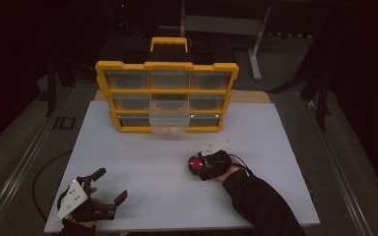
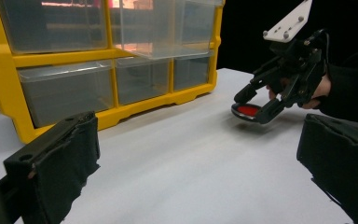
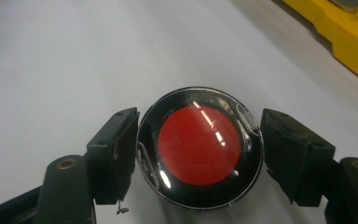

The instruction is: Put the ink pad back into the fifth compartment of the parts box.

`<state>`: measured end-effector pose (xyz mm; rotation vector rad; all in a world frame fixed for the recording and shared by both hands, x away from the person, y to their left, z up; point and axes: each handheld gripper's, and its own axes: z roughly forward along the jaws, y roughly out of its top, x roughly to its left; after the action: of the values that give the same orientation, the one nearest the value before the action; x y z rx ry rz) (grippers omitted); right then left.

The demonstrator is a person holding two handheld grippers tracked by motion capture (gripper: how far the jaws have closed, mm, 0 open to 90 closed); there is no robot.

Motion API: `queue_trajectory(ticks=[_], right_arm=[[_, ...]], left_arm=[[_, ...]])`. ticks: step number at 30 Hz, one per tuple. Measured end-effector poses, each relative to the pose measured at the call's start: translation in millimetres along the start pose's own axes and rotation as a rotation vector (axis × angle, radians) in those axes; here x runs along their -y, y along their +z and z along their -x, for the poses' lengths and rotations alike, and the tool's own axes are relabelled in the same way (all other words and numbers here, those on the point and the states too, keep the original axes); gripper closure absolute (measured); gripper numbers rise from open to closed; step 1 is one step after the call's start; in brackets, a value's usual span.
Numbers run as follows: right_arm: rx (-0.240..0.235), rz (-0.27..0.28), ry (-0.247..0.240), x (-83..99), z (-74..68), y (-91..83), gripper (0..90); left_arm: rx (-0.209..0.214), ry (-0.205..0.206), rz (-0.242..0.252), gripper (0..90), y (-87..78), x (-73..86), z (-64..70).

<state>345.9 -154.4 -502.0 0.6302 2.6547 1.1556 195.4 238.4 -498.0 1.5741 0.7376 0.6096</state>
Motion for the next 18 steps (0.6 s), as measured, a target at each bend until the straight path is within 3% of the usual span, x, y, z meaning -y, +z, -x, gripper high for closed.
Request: queue_trajectory(ticks=[11, 18], right_arm=[[0.009, -0.014, -0.033, -9.6, -2.9, -17.0, 29.8], [-0.012, -0.018, -0.046, -17.5, -6.8, -25.9, 29.8]], left_arm=[[0.0, 0.0, -0.002, 0.0, 0.3, 0.0, 0.3], [-0.006, 0.013, -0.01, 0.0, 0.7, 0.2, 0.8]])
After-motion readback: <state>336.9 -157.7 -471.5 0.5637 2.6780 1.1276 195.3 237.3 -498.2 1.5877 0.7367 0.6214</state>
